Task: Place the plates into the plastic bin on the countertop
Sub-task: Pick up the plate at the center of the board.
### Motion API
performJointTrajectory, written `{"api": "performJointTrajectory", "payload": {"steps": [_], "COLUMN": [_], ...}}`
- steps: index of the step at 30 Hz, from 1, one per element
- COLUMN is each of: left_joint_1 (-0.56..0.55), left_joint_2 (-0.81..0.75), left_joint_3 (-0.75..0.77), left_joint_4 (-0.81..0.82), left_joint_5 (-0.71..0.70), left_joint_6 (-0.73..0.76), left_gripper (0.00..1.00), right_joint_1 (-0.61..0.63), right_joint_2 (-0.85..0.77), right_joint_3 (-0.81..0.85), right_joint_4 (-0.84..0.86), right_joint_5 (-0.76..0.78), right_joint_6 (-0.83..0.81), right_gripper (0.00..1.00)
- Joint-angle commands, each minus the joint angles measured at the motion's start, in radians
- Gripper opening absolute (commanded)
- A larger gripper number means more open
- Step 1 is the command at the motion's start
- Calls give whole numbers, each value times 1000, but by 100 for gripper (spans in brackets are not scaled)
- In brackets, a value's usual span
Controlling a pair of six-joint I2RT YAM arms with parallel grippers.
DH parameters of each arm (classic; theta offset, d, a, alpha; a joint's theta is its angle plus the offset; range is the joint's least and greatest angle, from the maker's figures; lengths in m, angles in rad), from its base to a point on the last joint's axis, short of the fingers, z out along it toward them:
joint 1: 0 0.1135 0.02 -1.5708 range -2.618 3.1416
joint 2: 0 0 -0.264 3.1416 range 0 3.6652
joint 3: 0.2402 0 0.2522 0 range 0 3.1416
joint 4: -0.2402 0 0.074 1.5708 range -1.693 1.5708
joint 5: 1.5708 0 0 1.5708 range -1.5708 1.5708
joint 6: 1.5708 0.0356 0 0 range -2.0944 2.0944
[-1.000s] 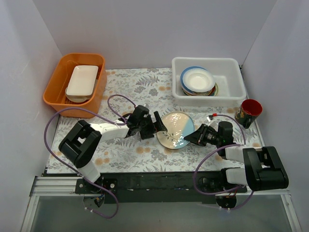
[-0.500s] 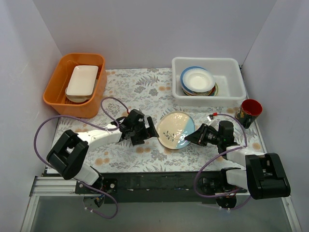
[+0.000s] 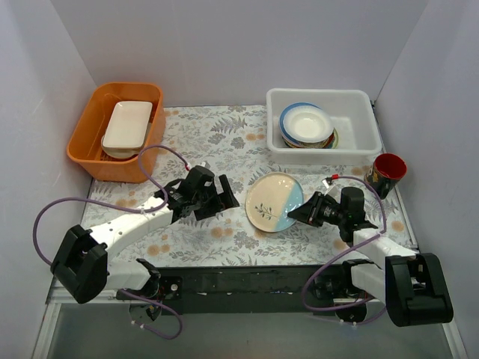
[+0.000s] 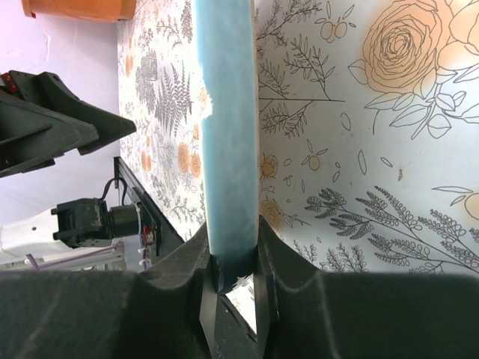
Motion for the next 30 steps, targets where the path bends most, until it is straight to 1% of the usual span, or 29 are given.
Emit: {"api": "performJointTrajectory", "payload": {"steps": [1, 8, 12, 21, 26, 30], "left_joint_1": [11, 24, 30, 36, 36, 38], "left_joint_2": [-83, -100, -114, -136, -151, -154], "left_joint_3": [20, 11, 1, -36, -58, -75], "left_joint_4": [-50, -71, -81, -87, -75, -59], "left_joint_5": [-79, -94, -103, -106, -103, -92], "left_joint_6": [15, 23, 17, 11, 5, 1], "left_gripper": [98, 98, 98, 98, 98, 98], "right_joint_1": [0, 0, -1, -1, 0, -1], "right_joint_2": [-76, -159, -200, -181, -162, -134], "right_joint_3": [90, 133, 162, 265, 268, 296], "right_joint_4": [2, -87, -92, -114, -62, -65], "right_joint_5": [-41, -38, -33, -48, -48, -51], "right_joint_6": [-16, -16, 18, 45, 80, 70], "right_gripper": [1, 1, 1, 1, 1, 1]}}
